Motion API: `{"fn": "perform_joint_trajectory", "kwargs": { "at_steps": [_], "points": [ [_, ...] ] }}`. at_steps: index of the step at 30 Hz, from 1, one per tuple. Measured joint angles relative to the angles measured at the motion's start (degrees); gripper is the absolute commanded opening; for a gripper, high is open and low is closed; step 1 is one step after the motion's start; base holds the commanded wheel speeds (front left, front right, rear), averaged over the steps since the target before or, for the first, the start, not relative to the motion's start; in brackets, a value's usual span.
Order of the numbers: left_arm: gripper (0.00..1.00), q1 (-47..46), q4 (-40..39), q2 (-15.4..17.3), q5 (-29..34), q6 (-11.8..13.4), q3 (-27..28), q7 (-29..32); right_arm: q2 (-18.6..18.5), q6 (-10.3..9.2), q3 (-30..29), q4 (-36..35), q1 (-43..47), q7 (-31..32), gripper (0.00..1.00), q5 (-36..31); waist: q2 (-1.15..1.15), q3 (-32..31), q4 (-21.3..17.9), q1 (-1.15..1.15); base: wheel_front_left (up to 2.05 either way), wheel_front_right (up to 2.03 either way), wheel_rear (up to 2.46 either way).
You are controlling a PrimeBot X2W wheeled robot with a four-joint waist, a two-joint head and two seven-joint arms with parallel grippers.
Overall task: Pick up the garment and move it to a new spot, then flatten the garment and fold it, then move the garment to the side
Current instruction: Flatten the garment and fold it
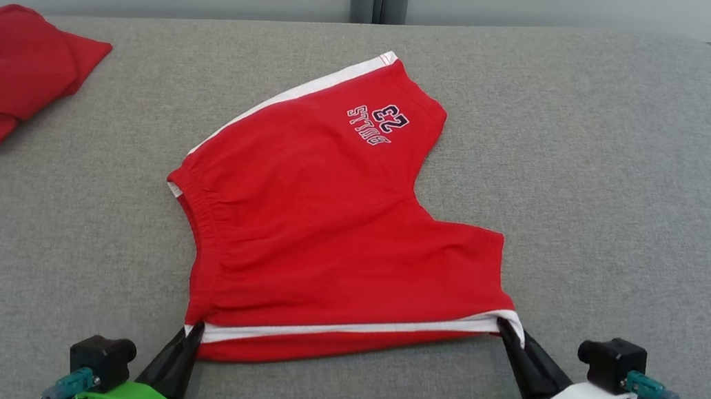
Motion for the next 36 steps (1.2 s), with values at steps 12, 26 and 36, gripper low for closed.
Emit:
{"fn": "perform_joint_trajectory", "kwargs": {
  "at_steps": [12, 26, 36],
  "points": [
    [0.0, -1.9, -9.5, -1.6, -3.3, -0.8, 2.2, -0.5, -5.6, 0.43, -6.0, -10.3, -3.7, 0.0, 0.0, -7.3, 0.0, -2.0, 0.0, 0.0, 0.0, 0.0, 0.0],
    [0.0, 5.0, -23.8, -1.6, -3.1, -1.0, 6.1, -0.5, -10.1, -0.25, -6.6, -21.3, 2.7, 0.0, 0.0, -12.2, 0.0, -5.5, -1.7, 0.0, 0.0, 0.0, 0.0],
    [0.0, 10.5, -24.5, -1.4, -3.0, -1.0, 2.8, -0.4, -13.7, -1.1, -5.8, -22.8, 7.0, 0.9, 0.0, -13.2, 0.0, -5.2, -2.1, 0.0, 0.0, 0.0, 0.0]
  ]
}}
